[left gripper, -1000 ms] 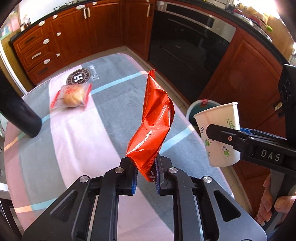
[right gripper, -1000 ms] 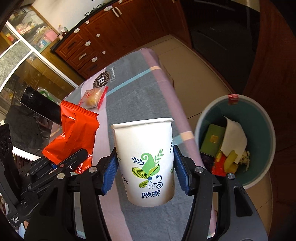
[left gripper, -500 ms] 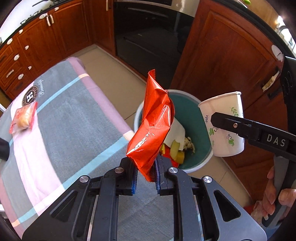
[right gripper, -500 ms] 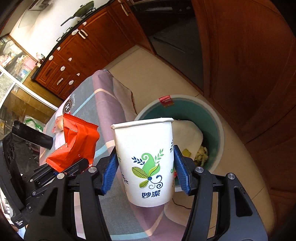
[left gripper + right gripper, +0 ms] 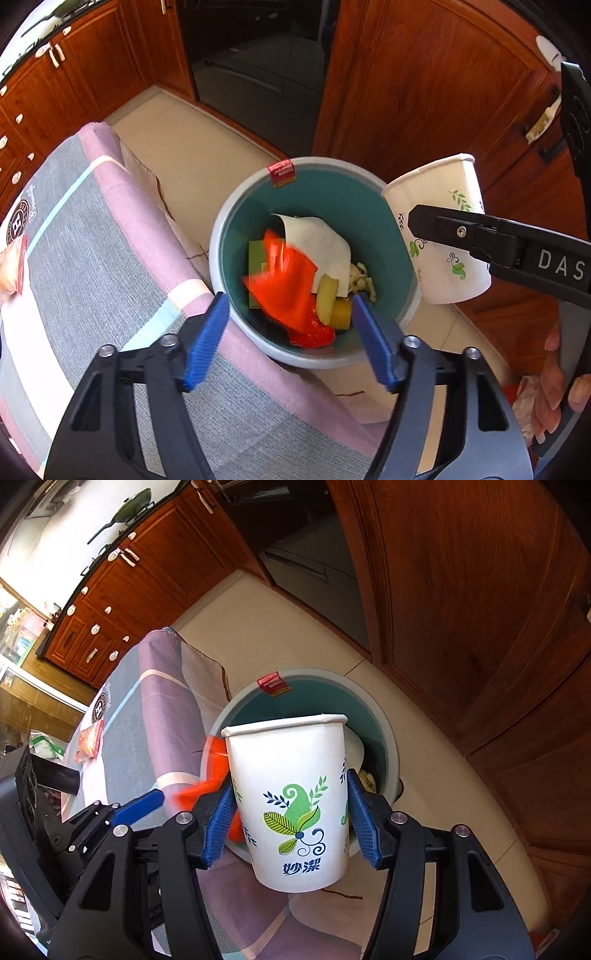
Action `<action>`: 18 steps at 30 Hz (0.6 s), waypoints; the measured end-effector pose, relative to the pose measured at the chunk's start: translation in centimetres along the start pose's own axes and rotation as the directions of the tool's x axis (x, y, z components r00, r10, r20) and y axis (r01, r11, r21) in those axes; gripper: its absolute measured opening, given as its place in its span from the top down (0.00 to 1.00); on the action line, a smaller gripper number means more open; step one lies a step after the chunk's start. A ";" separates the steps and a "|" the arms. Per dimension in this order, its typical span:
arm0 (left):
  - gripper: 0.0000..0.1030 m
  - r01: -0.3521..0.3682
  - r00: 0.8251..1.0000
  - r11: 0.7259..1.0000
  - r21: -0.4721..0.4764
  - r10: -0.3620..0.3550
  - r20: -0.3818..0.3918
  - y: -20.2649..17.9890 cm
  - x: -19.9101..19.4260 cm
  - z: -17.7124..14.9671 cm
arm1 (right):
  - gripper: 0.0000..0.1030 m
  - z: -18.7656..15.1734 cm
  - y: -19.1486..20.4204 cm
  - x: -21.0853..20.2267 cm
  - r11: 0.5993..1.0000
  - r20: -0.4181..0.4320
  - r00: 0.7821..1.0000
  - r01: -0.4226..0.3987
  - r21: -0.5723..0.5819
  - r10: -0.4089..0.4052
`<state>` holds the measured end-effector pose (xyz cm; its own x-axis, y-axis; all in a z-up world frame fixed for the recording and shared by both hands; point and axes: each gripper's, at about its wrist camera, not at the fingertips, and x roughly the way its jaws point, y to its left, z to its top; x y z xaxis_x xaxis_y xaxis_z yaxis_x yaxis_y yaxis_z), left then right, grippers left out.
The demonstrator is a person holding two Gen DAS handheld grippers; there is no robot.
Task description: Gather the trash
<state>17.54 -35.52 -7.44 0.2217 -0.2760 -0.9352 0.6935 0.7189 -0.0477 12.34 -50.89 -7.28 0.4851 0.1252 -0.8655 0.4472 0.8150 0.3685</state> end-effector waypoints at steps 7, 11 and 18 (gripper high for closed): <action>0.05 -0.044 0.999 0.999 -0.027 0.044 0.003 0.6 0.0 -0.6 | 0.40 0.3 0.3 1.5 1.000 -0.031 0.999 -0.008 -0.008 0.008; 0.04 -0.045 0.999 0.998 -0.055 0.044 -0.019 0.8 -0.4 -1.0 | 0.24 0.3 0.5 2.2 1.000 -0.053 0.998 -0.014 0.002 0.014; 0.04 -0.049 0.998 0.996 -0.080 0.045 -0.049 1.0 -1.1 -2.3 | 0.18 -0.8 0.6 1.9 1.000 -0.079 0.997 0.027 -0.003 -0.027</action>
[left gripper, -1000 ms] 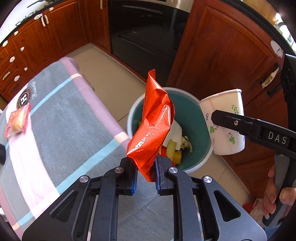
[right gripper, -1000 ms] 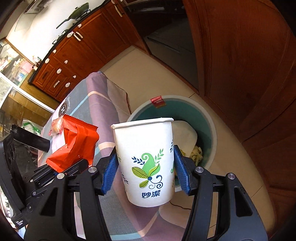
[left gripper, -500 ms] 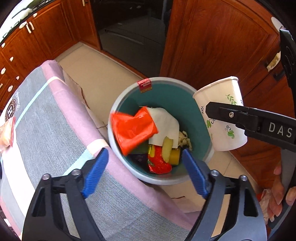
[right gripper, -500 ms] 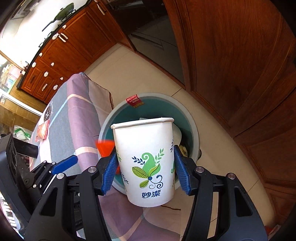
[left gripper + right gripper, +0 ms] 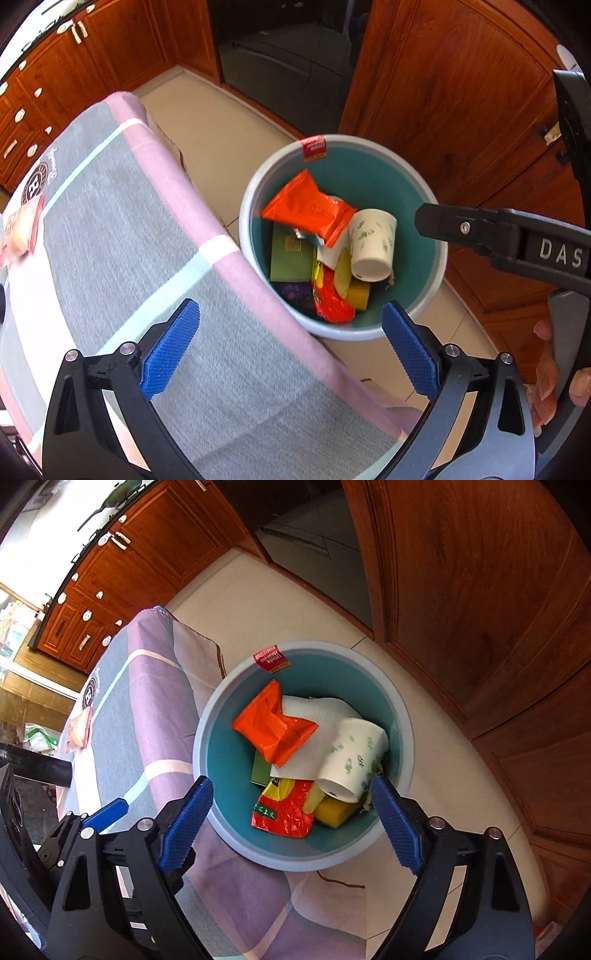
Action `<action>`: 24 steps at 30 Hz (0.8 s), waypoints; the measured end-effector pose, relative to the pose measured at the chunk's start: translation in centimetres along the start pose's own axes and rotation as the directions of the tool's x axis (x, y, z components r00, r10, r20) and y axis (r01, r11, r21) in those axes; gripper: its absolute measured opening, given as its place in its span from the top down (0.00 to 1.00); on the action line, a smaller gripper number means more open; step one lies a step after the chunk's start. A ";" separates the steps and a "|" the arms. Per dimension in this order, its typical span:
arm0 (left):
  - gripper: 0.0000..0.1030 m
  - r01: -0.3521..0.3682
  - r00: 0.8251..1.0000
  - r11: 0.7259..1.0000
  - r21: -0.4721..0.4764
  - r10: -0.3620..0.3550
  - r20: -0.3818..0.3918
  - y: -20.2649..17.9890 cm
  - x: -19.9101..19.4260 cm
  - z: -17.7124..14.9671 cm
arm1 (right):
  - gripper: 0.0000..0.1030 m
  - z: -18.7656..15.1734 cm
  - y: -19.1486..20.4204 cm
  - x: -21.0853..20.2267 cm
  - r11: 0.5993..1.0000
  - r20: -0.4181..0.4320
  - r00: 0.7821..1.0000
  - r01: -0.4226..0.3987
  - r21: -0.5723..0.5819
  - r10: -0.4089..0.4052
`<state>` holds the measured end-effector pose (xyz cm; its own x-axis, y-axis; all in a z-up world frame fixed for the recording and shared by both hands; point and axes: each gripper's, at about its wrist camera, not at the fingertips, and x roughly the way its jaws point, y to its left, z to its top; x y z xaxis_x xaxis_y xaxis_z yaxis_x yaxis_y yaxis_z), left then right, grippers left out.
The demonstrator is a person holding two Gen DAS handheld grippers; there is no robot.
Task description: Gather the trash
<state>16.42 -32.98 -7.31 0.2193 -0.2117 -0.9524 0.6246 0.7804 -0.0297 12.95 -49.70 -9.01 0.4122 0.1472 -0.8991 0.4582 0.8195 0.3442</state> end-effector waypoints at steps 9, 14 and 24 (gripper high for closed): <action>0.04 -0.015 0.999 1.000 -0.025 0.016 0.027 0.1 -2.9 -2.6 | 0.14 -3.3 0.6 -2.3 0.997 0.007 0.998 0.065 -0.049 -0.064; 0.04 -0.031 0.998 0.999 -0.040 0.033 0.060 0.5 -4.9 -4.8 | 0.09 -5.7 1.4 -4.3 0.991 0.044 0.994 0.099 -0.085 -0.096; 0.04 -0.076 0.991 0.995 -0.065 0.082 0.108 1.2 -8.3 -9.5 | 0.09 -9.4 2.3 -7.2 0.986 0.104 0.988 0.124 -0.115 -0.112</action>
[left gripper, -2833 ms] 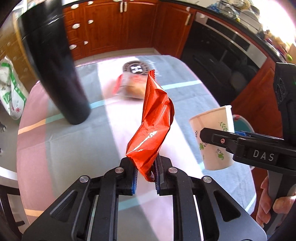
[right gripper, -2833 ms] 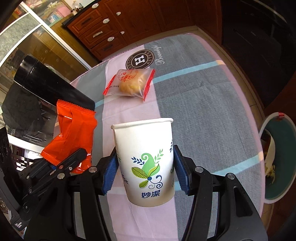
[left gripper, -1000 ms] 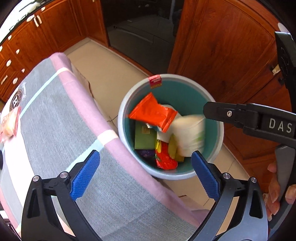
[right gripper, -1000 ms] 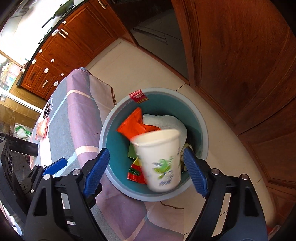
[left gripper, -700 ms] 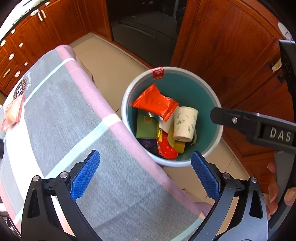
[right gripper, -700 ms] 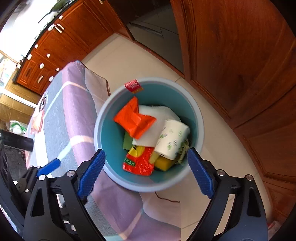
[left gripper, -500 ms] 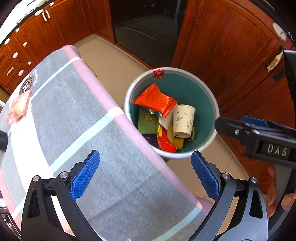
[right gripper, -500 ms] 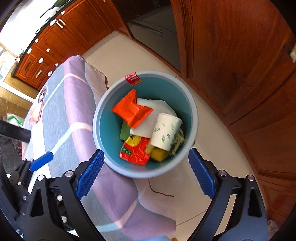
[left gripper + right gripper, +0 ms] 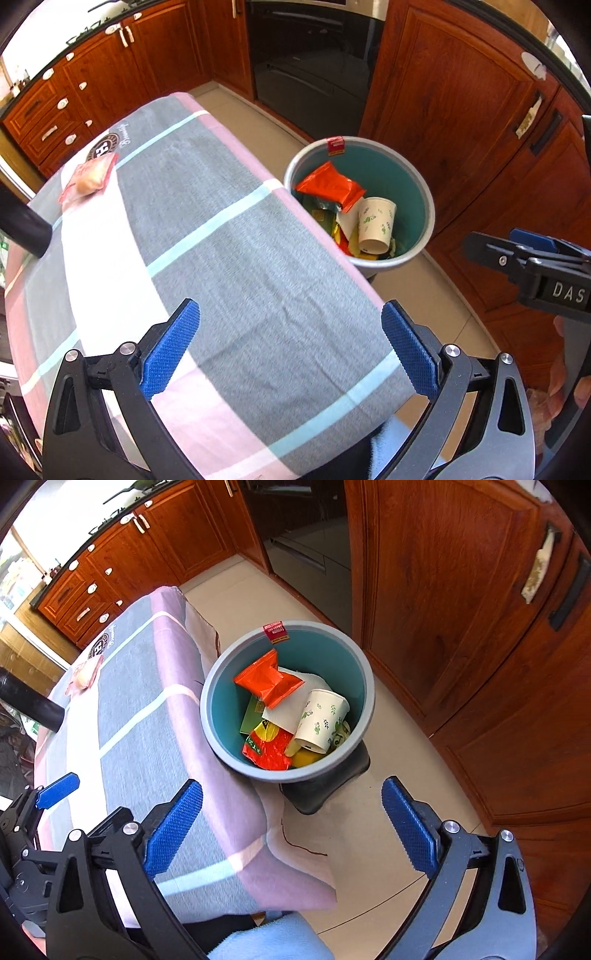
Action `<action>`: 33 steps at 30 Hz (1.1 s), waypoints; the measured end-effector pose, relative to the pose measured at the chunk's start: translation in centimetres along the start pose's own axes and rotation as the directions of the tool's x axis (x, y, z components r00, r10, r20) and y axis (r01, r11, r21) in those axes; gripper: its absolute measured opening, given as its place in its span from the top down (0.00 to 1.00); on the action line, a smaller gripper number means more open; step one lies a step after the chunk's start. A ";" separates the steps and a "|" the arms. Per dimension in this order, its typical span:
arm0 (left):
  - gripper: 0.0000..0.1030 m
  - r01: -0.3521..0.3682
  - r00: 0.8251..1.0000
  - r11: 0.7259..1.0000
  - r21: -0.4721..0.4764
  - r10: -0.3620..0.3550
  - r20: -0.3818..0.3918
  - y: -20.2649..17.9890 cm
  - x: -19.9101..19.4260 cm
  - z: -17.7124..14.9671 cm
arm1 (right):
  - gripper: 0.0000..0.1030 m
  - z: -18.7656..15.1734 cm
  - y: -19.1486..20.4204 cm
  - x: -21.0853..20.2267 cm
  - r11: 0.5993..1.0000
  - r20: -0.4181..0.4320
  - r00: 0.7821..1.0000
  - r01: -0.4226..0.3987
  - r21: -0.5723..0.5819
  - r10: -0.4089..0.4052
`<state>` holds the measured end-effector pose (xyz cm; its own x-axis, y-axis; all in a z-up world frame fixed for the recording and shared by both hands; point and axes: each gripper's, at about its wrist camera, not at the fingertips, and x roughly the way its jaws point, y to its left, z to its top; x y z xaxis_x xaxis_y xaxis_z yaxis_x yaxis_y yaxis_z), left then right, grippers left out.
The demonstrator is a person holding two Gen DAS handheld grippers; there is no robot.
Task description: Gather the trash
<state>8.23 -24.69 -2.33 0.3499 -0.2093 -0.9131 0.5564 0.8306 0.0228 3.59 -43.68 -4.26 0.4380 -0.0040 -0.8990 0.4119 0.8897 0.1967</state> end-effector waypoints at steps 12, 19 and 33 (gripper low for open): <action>0.04 -0.009 0.999 0.999 -0.032 0.010 0.041 1.1 -2.6 -2.8 | 0.09 -2.7 0.3 -0.9 1.000 -0.009 1.000 0.016 0.000 -0.016; 0.04 -0.006 0.999 0.999 -0.044 0.008 0.038 1.3 -2.5 -3.1 | 0.09 -3.1 0.8 -0.5 1.000 -0.025 0.999 0.025 -0.016 -0.026; 0.04 -0.010 1.000 0.999 -0.047 0.011 0.014 1.2 -1.6 -2.9 | 0.09 -2.6 1.5 0.1 0.998 -0.038 0.998 0.046 -0.040 -0.047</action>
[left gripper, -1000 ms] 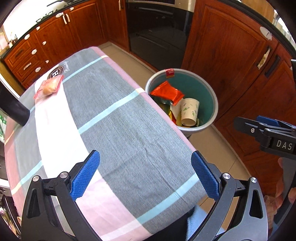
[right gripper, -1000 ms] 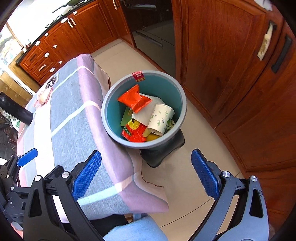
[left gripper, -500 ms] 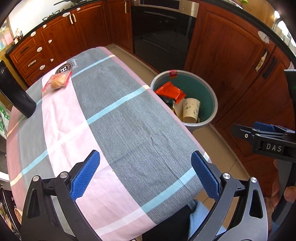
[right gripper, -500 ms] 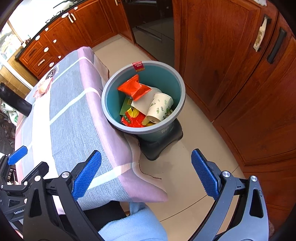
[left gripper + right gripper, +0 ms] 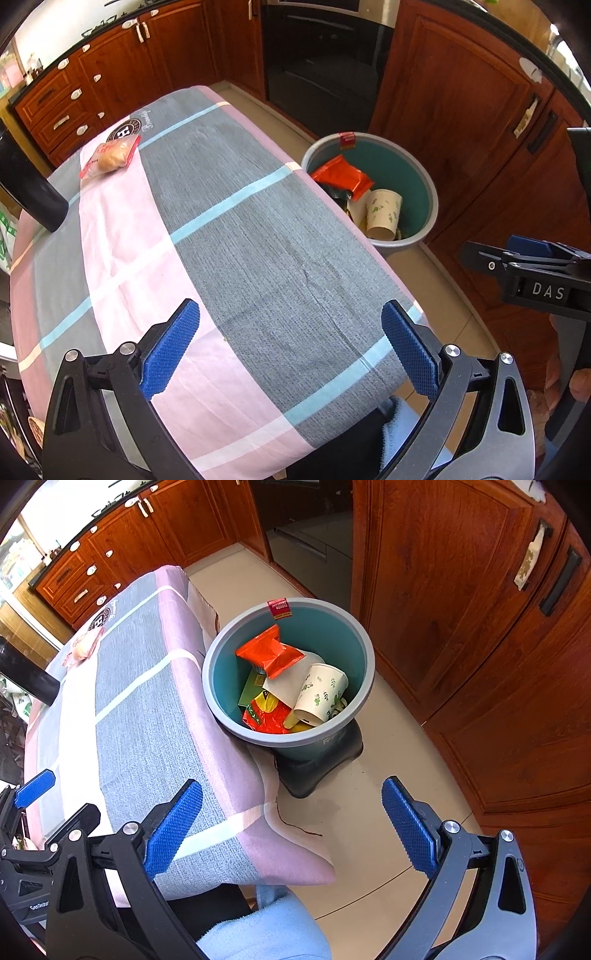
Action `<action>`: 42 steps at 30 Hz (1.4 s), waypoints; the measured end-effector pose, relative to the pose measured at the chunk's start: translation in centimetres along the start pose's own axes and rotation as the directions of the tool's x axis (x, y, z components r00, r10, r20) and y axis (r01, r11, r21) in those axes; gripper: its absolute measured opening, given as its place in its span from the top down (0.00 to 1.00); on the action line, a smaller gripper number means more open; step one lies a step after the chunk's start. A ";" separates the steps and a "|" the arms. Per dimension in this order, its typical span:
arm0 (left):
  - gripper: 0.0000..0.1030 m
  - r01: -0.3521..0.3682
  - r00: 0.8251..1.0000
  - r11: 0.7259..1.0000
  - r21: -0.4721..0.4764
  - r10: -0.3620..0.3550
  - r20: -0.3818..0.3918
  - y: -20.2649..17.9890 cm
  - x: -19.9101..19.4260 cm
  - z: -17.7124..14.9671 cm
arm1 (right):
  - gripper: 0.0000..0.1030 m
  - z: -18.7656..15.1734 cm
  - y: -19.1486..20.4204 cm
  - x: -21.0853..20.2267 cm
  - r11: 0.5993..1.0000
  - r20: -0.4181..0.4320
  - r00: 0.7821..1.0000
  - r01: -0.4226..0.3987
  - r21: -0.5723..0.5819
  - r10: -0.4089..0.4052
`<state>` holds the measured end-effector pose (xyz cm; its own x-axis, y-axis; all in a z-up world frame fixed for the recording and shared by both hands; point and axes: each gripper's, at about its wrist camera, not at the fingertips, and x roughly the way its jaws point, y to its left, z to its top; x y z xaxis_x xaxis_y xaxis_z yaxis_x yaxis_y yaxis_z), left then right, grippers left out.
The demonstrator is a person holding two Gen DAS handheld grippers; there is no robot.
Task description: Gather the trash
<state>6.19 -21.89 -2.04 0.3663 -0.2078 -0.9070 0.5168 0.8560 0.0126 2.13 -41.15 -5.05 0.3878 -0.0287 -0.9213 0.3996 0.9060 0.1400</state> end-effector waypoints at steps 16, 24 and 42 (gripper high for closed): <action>0.04 0.016 1.000 1.000 -0.019 -0.016 -0.001 0.4 0.2 0.0 | 0.09 0.3 0.7 0.3 1.000 -0.010 1.000 0.006 -0.013 -0.006; 0.04 0.011 1.000 1.000 -0.018 -0.011 -0.004 0.3 0.3 0.0 | 0.09 0.5 0.9 0.5 1.000 -0.010 1.000 0.013 -0.020 -0.014; 0.04 0.024 0.999 0.999 -0.025 -0.025 -0.027 0.7 0.9 0.0 | 0.07 1.0 1.4 0.8 0.999 -0.015 1.000 0.025 -0.034 -0.025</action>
<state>6.86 -21.53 -2.82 0.3322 -0.2161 -0.9181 0.5059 0.8624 -0.0200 3.83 -40.34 -5.27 0.3650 -0.0454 -0.9299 0.3804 0.9189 0.1045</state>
